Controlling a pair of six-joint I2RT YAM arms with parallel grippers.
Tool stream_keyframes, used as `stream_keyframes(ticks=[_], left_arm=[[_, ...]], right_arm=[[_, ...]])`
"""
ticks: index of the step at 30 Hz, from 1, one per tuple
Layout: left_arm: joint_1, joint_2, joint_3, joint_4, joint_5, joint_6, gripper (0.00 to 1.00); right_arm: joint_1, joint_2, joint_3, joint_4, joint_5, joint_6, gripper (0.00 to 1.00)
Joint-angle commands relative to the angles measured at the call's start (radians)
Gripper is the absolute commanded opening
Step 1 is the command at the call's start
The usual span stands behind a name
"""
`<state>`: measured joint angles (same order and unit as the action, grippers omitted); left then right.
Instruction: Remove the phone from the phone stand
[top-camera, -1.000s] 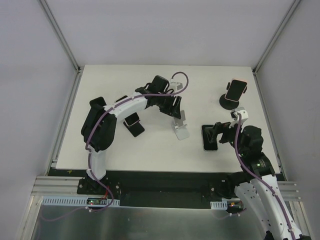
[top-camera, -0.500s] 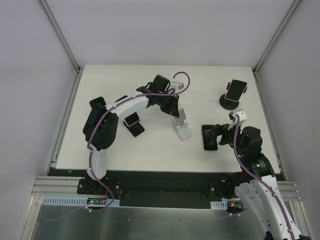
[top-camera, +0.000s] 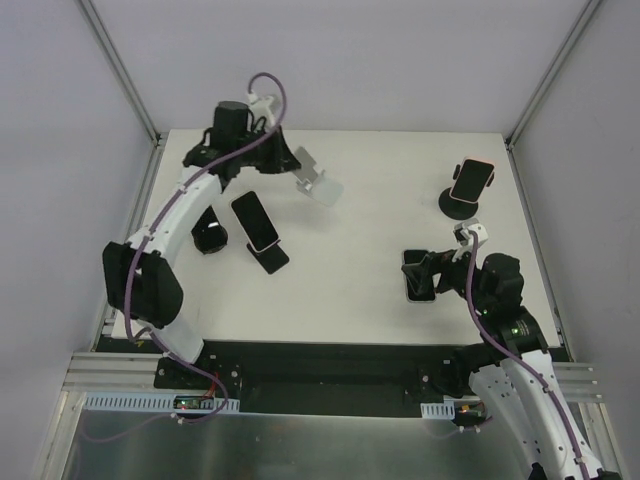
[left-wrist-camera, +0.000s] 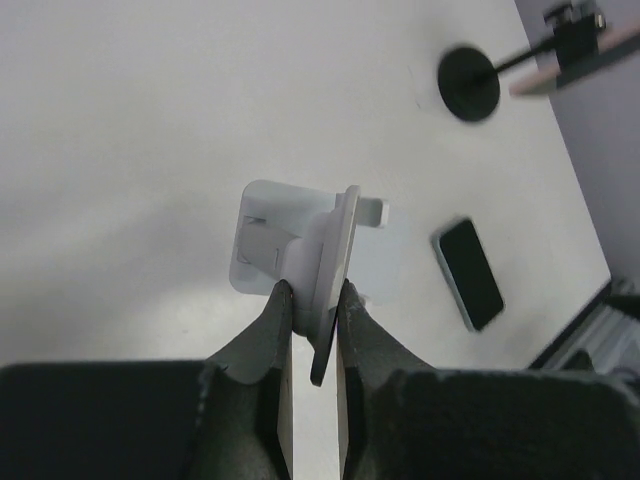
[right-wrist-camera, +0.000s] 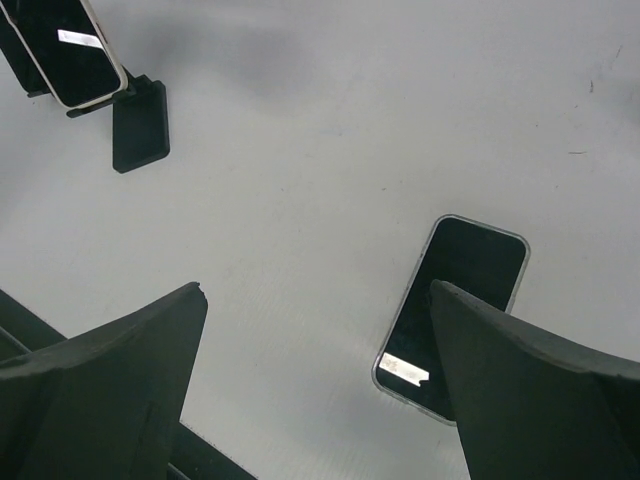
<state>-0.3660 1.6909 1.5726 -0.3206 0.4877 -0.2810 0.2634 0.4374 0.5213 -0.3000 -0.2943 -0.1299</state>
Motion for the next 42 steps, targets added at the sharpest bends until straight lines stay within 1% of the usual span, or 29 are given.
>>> stream_keyframes(ticks=[1,3,5,6,11,13,16,22,27,32,37,42], left_arm=[[0.166,-0.141,0.004,0.006,-0.069,-0.092,0.00],[0.264,-0.161,0.007,-0.001,-0.090,-0.092,0.00],[0.327,-0.163,0.013,-0.003,-0.110,-0.078,0.00],[0.381,-0.152,0.017,-0.005,-0.126,-0.072,0.00],[0.509,-0.073,0.067,-0.021,-0.190,-0.078,0.00],[0.545,-0.007,0.095,-0.020,-0.211,-0.073,0.00],[0.576,0.093,0.168,-0.024,-0.235,-0.072,0.00],[0.637,0.265,0.308,-0.026,-0.327,-0.069,0.00],[0.687,0.393,0.408,-0.025,-0.324,-0.038,0.00],[0.711,0.483,0.489,-0.023,-0.298,-0.021,0.00],[0.725,0.549,0.512,0.000,-0.285,-0.021,0.00],[0.725,0.582,0.500,0.014,-0.219,-0.035,0.00]], right_arm=[[-0.004,-0.008,-0.017,0.062,-0.071,0.045,0.96],[-0.004,0.000,-0.018,0.071,-0.078,0.056,0.96],[-0.004,0.006,-0.027,0.090,-0.078,0.056,0.96],[-0.006,0.017,-0.032,0.099,-0.071,0.056,0.96],[-0.004,0.067,-0.009,0.090,-0.019,0.058,0.96],[-0.003,0.084,-0.010,0.096,-0.002,0.055,0.96],[-0.003,0.113,-0.001,0.096,0.018,0.050,0.96],[-0.003,0.167,0.005,0.113,0.052,0.065,0.96],[-0.003,0.228,0.016,0.148,0.050,0.085,0.96],[0.000,0.279,0.039,0.171,0.066,0.095,0.96],[0.010,0.316,0.052,0.188,0.080,0.104,0.96],[0.023,0.366,0.077,0.199,0.087,0.102,0.96]])
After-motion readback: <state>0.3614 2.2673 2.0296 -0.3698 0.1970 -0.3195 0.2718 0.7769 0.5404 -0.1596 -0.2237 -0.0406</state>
